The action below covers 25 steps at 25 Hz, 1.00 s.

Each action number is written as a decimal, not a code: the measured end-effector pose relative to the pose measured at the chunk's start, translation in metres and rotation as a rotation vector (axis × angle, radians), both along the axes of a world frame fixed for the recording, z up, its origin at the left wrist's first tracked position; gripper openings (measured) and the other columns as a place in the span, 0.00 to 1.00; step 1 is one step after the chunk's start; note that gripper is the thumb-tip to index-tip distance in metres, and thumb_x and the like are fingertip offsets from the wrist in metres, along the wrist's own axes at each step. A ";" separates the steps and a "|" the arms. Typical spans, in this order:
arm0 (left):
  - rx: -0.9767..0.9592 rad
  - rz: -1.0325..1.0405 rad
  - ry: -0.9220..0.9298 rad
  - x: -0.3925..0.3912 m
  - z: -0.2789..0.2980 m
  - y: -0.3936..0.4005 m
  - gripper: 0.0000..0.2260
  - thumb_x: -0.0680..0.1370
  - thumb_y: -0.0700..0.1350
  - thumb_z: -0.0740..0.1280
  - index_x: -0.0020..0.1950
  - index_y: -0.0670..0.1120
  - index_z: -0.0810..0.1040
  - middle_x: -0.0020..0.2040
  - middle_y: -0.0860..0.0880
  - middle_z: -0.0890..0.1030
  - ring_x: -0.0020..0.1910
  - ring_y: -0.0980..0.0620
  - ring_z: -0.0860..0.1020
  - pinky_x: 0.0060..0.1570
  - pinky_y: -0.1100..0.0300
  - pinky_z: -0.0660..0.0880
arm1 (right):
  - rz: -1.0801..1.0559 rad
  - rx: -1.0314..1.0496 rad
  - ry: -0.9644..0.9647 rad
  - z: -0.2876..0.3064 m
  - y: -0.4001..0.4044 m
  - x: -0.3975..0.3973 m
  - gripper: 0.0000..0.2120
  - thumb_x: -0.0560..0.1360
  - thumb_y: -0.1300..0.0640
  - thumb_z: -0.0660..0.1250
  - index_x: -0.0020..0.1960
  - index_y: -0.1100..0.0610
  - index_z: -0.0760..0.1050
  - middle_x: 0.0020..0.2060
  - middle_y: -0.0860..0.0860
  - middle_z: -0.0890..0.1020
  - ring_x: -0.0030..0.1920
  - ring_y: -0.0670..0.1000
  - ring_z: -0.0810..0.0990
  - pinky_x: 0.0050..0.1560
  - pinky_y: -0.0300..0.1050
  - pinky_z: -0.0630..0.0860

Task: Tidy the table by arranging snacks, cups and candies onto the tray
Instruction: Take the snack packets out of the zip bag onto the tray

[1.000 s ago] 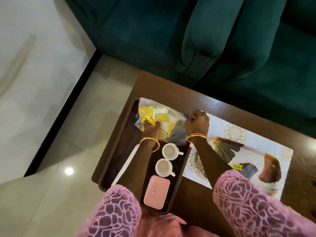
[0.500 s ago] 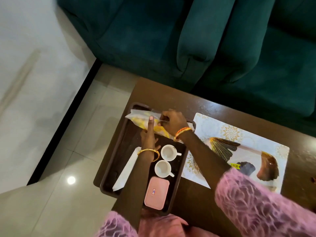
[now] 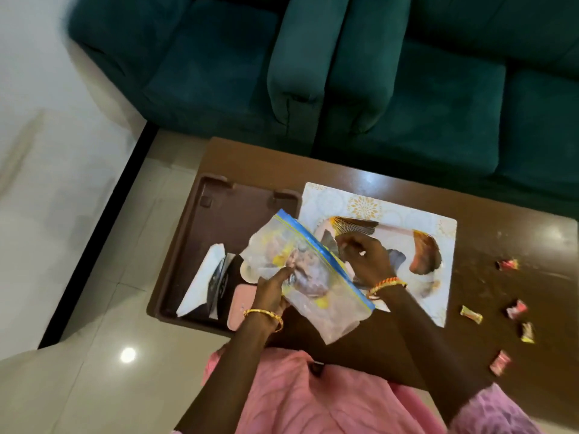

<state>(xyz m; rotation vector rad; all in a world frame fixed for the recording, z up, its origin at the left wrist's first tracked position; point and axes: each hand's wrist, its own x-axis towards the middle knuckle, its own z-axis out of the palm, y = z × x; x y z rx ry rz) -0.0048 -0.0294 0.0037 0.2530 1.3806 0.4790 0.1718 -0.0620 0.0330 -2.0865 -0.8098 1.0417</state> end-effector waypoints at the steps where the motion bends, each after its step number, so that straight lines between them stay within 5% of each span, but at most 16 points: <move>1: -0.015 -0.027 -0.013 0.004 -0.003 -0.011 0.12 0.74 0.36 0.65 0.57 0.41 0.78 0.43 0.46 0.82 0.39 0.49 0.81 0.31 0.61 0.78 | -0.021 -0.120 0.206 -0.007 -0.009 0.012 0.08 0.75 0.70 0.61 0.45 0.63 0.78 0.39 0.62 0.81 0.36 0.55 0.75 0.34 0.40 0.74; 3: -0.054 -0.092 -0.022 0.017 -0.008 -0.034 0.08 0.75 0.37 0.65 0.52 0.43 0.79 0.39 0.47 0.84 0.36 0.50 0.82 0.31 0.60 0.78 | 0.060 -0.298 0.447 -0.019 -0.035 0.030 0.09 0.77 0.68 0.61 0.42 0.57 0.76 0.34 0.56 0.76 0.32 0.50 0.73 0.29 0.36 0.72; 6: -0.104 -0.217 0.018 0.033 -0.018 -0.063 0.05 0.75 0.38 0.65 0.44 0.45 0.79 0.30 0.50 0.83 0.30 0.51 0.81 0.33 0.59 0.77 | 0.176 -0.405 0.440 -0.034 -0.078 0.048 0.06 0.76 0.67 0.63 0.47 0.57 0.74 0.34 0.51 0.75 0.33 0.47 0.74 0.34 0.39 0.74; 11: -0.120 -0.307 0.080 0.053 -0.026 -0.097 0.05 0.74 0.38 0.66 0.49 0.41 0.78 0.39 0.44 0.79 0.34 0.47 0.78 0.37 0.57 0.75 | 0.099 -0.400 0.443 -0.031 -0.124 0.057 0.10 0.74 0.70 0.63 0.39 0.56 0.73 0.29 0.52 0.70 0.17 0.40 0.69 0.21 0.32 0.67; 13: -0.098 -0.324 0.127 0.059 -0.022 -0.107 0.08 0.74 0.42 0.68 0.52 0.43 0.78 0.40 0.46 0.79 0.37 0.48 0.78 0.38 0.56 0.75 | 0.066 -0.353 0.471 -0.024 -0.134 0.054 0.08 0.74 0.71 0.63 0.40 0.59 0.72 0.27 0.51 0.72 0.15 0.40 0.67 0.19 0.30 0.66; 16: -0.094 -0.489 0.152 0.063 -0.005 -0.115 0.21 0.70 0.62 0.67 0.56 0.50 0.75 0.48 0.48 0.78 0.45 0.48 0.78 0.42 0.55 0.77 | 0.074 -0.238 0.536 -0.010 -0.143 0.048 0.11 0.73 0.72 0.65 0.37 0.59 0.71 0.20 0.46 0.79 0.17 0.39 0.72 0.20 0.31 0.67; 19: -0.040 -0.603 0.110 0.070 0.011 -0.123 0.32 0.64 0.72 0.66 0.59 0.52 0.75 0.53 0.47 0.79 0.51 0.46 0.80 0.45 0.49 0.80 | 0.124 -0.185 0.568 0.004 -0.144 0.038 0.09 0.72 0.72 0.66 0.39 0.61 0.73 0.24 0.47 0.83 0.24 0.42 0.81 0.24 0.34 0.75; 22: 0.156 -0.589 0.193 0.075 0.017 -0.131 0.25 0.70 0.60 0.70 0.57 0.43 0.73 0.45 0.48 0.81 0.40 0.49 0.81 0.36 0.55 0.80 | 0.156 -0.190 0.511 0.018 -0.143 0.030 0.06 0.72 0.71 0.66 0.44 0.62 0.74 0.34 0.56 0.84 0.30 0.49 0.84 0.29 0.39 0.80; 25: 0.245 -0.530 0.216 0.072 0.025 -0.130 0.11 0.73 0.43 0.72 0.48 0.41 0.72 0.38 0.45 0.79 0.25 0.55 0.79 0.23 0.64 0.77 | 0.145 -0.151 0.207 0.025 -0.147 0.026 0.06 0.68 0.70 0.70 0.39 0.61 0.76 0.40 0.66 0.83 0.35 0.56 0.82 0.33 0.42 0.79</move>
